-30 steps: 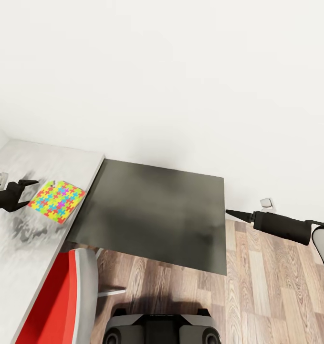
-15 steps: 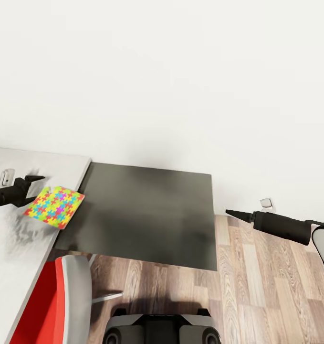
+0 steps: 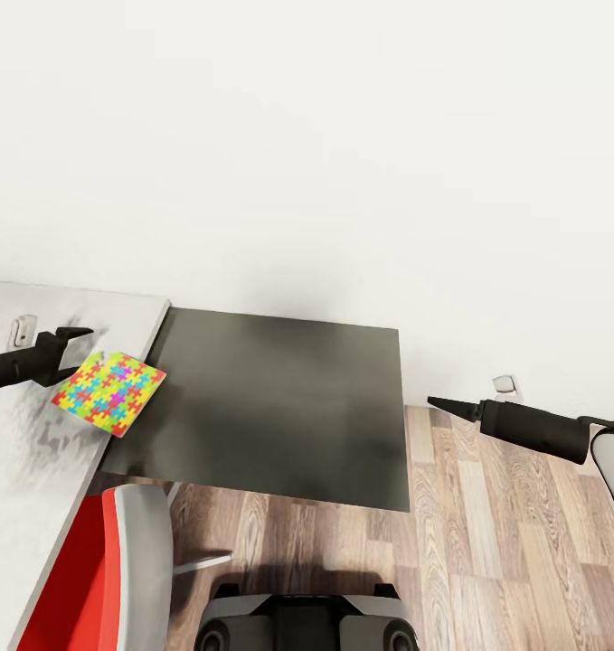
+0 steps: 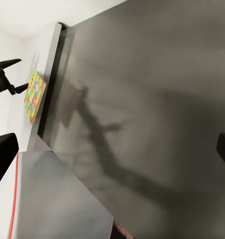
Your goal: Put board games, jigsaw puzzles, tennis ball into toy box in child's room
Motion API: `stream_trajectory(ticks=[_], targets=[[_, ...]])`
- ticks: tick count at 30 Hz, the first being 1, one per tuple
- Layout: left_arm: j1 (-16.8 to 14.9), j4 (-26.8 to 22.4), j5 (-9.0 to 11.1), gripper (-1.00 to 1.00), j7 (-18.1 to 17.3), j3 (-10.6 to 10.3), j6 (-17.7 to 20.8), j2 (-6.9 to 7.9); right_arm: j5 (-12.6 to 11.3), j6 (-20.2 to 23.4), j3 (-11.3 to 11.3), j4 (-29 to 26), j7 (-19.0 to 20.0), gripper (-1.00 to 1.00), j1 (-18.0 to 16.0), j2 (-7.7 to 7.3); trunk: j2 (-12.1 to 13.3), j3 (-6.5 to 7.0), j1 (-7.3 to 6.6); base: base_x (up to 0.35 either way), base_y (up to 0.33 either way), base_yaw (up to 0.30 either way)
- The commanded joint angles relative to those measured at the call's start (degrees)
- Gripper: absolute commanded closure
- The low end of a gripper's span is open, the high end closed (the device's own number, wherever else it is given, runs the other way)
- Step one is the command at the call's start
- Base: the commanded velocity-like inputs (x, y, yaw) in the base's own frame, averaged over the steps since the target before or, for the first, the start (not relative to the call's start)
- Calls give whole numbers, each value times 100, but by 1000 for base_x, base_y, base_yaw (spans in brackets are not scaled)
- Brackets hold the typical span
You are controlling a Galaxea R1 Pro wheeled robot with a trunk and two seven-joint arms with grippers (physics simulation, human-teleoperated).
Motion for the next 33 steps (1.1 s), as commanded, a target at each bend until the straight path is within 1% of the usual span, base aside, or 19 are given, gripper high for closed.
stream_trajectory(ticks=[1,15,19,22,23,25,26,28,29,30,31,33], targets=[[-4,-7,43,-100,42,14,29,0,23,27,-5,-1,35,-100,-4,0,-9,-7,3,0,0,-6],[-6,-25,44,-100,36,22,30,16,25,27,4,-2,32,-100,-4,0,-9,-7,3,0,0,-2],[-6,-42,44,-100,29,59,30,47,25,27,10,-2,30,-100,-4,0,-9,-7,3,0,0,0],[-6,-92,47,-100,26,185,39,129,25,27,15,-2,29,-100,-4,4,-9,-7,3,0,0,0],[-6,-92,47,-100,26,185,39,129,25,27,15,-2,29,-100,-4,4,-9,-7,3,0,0,0],[-6,-125,49,-100,20,301,53,201,25,27,19,0,27,-100,-4,6,-9,-7,3,0,0,0],[-6,-125,49,-100,20,301,53,201,25,27,19,0,27,-100,-4,6,-9,-7,3,0,0,0],[-6,-187,54,-100,15,426,72,291,25,27,21,1,15,-100,-4,7,-9,-7,3,0,0,0],[-6,-187,54,-100,15,426,72,291,25,27,21,1,15,-100,-4,7,-9,-7,3,0,0,0],[-6,-236,55,-100,13,485,79,339,25,27,22,0,0,-100,-4,7,-9,-7,3,0,0,0],[-6,-236,55,-100,13,485,79,339,25,27,22,0,0,-100,-4,7,-9,-7,3,0,0,0],[-6,-376,61,-100,7,583,96,416,25,27,20,3,-53,-100,-4,14,-9,-7,3,0,0,0]])
